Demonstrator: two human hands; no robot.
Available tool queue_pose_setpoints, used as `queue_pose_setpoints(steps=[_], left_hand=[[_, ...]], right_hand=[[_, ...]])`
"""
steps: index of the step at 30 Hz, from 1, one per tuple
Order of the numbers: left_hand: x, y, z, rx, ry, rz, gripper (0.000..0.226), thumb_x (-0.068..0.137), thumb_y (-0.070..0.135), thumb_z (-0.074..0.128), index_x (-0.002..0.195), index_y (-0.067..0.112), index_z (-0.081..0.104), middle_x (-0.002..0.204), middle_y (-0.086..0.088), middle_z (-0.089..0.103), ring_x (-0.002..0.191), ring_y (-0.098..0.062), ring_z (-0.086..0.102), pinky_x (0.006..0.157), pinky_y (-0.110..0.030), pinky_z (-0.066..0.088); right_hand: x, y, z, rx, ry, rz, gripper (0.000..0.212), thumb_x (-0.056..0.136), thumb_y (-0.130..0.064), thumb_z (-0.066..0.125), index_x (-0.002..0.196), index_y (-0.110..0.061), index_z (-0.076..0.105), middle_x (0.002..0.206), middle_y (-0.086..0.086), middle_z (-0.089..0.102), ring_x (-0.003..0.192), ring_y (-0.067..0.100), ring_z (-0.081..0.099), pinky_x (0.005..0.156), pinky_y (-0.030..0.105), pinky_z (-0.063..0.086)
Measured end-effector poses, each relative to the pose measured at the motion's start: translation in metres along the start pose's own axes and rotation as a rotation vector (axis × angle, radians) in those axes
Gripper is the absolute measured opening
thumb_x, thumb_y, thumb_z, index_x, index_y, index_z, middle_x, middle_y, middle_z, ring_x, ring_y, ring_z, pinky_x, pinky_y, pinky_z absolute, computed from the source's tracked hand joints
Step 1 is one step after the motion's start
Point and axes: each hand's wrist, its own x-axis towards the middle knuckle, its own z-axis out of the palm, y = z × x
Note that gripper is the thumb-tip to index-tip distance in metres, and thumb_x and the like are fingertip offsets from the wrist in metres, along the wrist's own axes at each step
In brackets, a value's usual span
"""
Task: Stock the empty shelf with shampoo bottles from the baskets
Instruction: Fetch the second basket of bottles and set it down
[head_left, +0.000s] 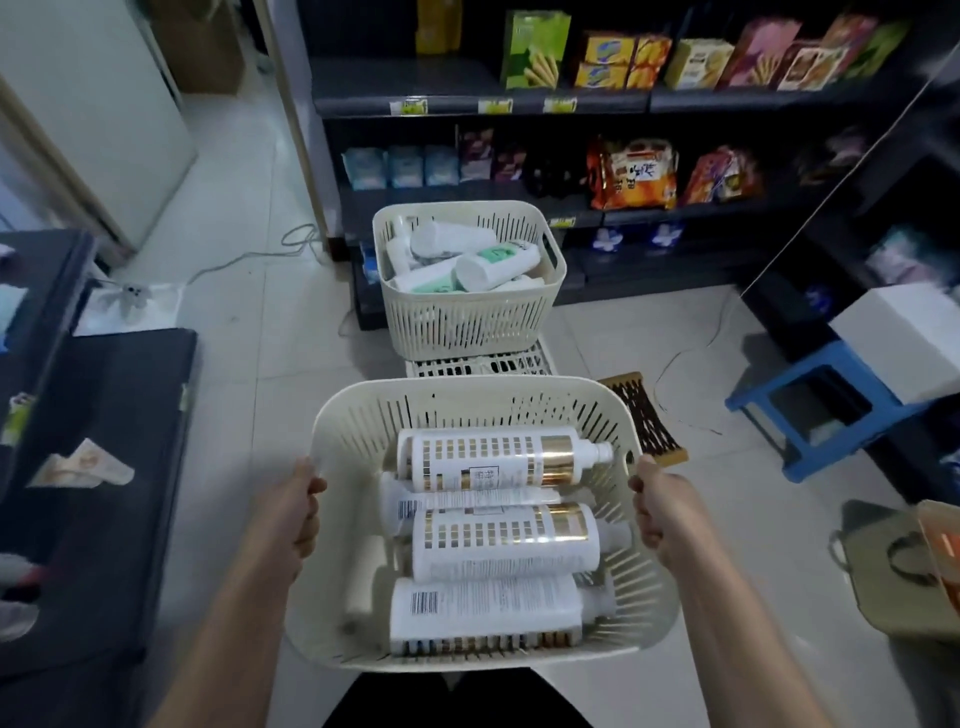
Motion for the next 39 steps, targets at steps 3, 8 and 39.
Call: queue_pose_setpoints(steps=[3, 8, 39], left_hand=[[0.025, 0.016, 0.022, -0.033, 0.010, -0.024, 0.037, 0.100, 0.041, 0.042, 0.078, 0.012, 0.049, 0.039, 0.008, 0.027, 0.025, -0.005, 0.020, 0.035, -0.008, 0.016], [0.072, 0.044, 0.053, -0.017, 0.001, -0.015, 0.035, 0.100, 0.039, 0.044, 0.079, 0.011, 0.050, 0.038, 0.010, 0.028, 0.028, -0.005, 0.020, 0.036, -0.010, 0.016], [0.206, 0.057, 0.170, 0.321, 0.349, -0.028, 0.062, 0.099, 0.056, 0.022, 0.077, 0.012, 0.060, 0.072, -0.015, 0.057, 0.065, -0.028, 0.053, 0.060, -0.033, 0.040]], right_hand=[[0.031, -0.032, 0.004, -0.011, 0.005, 0.007, 0.041, 0.102, -0.045, 0.039, 0.086, -0.010, 0.055, 0.059, -0.002, 0.039, 0.047, 0.011, 0.029, 0.046, 0.025, 0.026], [0.078, -0.073, 0.018, -0.042, -0.012, -0.008, 0.043, 0.103, -0.043, 0.036, 0.086, -0.009, 0.055, 0.058, 0.000, 0.039, 0.048, 0.012, 0.030, 0.048, 0.026, 0.026], [0.283, -0.140, 0.071, -0.135, -0.036, -0.057, 0.048, 0.103, -0.046, 0.033, 0.072, -0.015, 0.053, 0.064, 0.002, 0.049, 0.057, 0.016, 0.042, 0.054, 0.028, 0.033]])
